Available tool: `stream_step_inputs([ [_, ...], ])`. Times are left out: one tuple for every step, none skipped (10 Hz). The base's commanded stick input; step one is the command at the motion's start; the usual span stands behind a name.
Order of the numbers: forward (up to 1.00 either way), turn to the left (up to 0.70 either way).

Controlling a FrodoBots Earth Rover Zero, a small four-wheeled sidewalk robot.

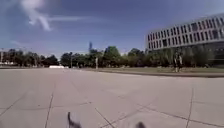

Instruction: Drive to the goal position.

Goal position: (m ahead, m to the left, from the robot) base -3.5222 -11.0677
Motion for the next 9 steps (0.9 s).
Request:
stream_step_inputs([
  [0.0, -0.7],
  [0.0, -0.7],
  [0.0, -0.7],
  [0.0, -0.7],
  [0.0, -0.7],
  [0.0, -0.7],
  [0.0, -0.7],
  [0.0, -0.7],
  [0.0, -0.7],
])
